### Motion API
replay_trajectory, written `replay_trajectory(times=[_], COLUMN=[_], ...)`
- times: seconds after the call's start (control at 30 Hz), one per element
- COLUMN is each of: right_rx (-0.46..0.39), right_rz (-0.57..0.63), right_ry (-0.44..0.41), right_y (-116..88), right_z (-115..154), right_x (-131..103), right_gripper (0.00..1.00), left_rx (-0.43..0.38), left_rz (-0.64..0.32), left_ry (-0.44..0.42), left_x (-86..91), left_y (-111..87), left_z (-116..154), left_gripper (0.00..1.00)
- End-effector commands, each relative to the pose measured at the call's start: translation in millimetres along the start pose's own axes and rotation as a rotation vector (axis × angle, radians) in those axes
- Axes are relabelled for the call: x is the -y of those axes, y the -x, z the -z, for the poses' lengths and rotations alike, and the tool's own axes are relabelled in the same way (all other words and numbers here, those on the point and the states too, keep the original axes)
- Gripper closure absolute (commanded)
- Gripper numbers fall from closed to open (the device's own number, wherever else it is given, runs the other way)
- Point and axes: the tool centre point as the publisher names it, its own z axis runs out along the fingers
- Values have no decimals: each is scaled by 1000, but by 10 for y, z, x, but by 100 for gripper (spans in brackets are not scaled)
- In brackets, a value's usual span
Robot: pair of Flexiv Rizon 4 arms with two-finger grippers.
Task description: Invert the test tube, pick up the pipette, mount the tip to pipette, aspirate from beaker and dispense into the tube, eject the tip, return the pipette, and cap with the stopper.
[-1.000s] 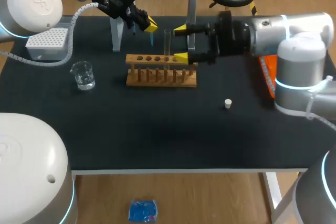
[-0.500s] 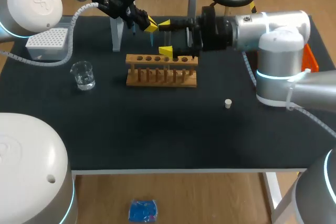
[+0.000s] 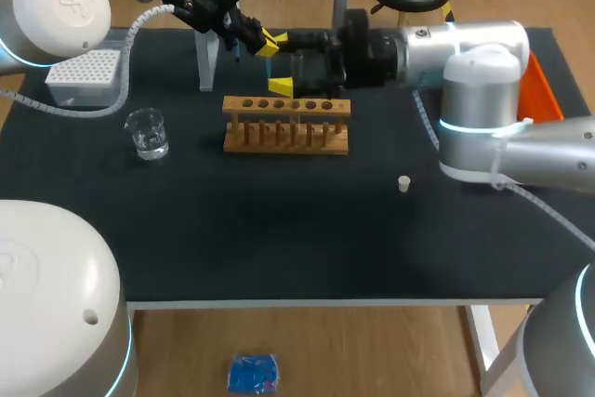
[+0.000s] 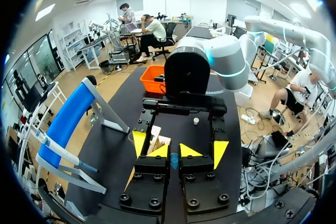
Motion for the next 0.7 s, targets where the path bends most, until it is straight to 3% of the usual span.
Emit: replay_trajectory(times=[0.03, 0.17, 0.2, 0.37, 0.4, 0.47, 0.63, 0.7], right_rx=[-7, -11, -12, -20, -21, -24, -25, -26], right_rz=[-1, -6, -7, -11, -11, -11, -12, -13], right_ry=[11, 15, 16, 16, 17, 20, 26, 27], right_y=[42, 43, 43, 45, 43, 41, 40, 39], right_z=[-50, -80, -85, -114, -118, -121, -122, -122], right_x=[23, 30, 32, 44, 43, 37, 31, 30], right_gripper=[0, 0, 10, 33, 53, 66, 75, 89], left_rx=[-2, -2, -2, -2, -2, -2, -2, -2], left_rz=[0, 0, 0, 0, 0, 0, 0, 0], left_ry=[3, 3, 3, 3, 3, 3, 3, 3], left_x=[2, 2, 2, 2, 2, 2, 2, 2], left_y=[2, 2, 2, 2, 2, 2, 2, 2], left_z=[7, 7, 7, 7, 7, 7, 7, 7], left_gripper=[100, 100, 100, 100, 100, 100, 100, 100])
